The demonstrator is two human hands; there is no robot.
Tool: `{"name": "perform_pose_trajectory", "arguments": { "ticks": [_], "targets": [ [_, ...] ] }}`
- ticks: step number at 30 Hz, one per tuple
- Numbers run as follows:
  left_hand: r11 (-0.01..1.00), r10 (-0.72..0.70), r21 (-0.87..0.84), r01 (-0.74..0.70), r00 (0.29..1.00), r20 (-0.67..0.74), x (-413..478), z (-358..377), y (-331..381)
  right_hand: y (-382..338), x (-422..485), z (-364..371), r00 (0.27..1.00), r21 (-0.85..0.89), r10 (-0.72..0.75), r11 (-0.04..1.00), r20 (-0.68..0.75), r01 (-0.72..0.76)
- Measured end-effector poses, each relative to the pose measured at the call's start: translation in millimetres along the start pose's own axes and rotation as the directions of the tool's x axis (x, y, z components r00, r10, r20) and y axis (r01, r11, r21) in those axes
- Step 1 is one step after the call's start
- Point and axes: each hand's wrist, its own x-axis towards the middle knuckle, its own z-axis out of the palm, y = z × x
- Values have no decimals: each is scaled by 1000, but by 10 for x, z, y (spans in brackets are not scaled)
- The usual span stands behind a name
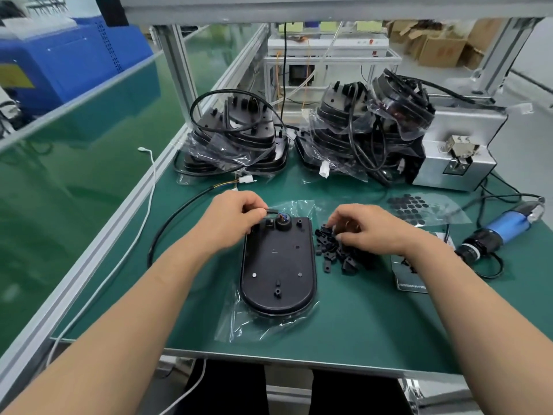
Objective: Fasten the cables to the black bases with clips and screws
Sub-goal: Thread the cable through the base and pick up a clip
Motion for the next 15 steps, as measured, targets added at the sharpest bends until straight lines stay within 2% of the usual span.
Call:
{"name": "perform_pose_trajectory", "arguments": {
  "ticks": [4, 10, 13, 15],
  "targets": [
    [1000, 0, -5, 0, 1000, 4, 9, 2, -1, -149, 42, 36, 1000, -42, -25, 999, -12, 24],
    [999, -13, -50, 13, 1000, 13, 12, 12, -34, -181, 72, 65, 1000, -116, 22, 993, 15, -20],
    [999, -10, -37, 10, 1000, 18, 35, 5, -52, -170, 76, 28, 999, -140, 25, 990, -32, -30],
    [999, -11, -43, 12, 1000, 22, 47, -1, -60, -163, 72, -12, 995, -76, 17, 997, -102, -25]
  ]
}}
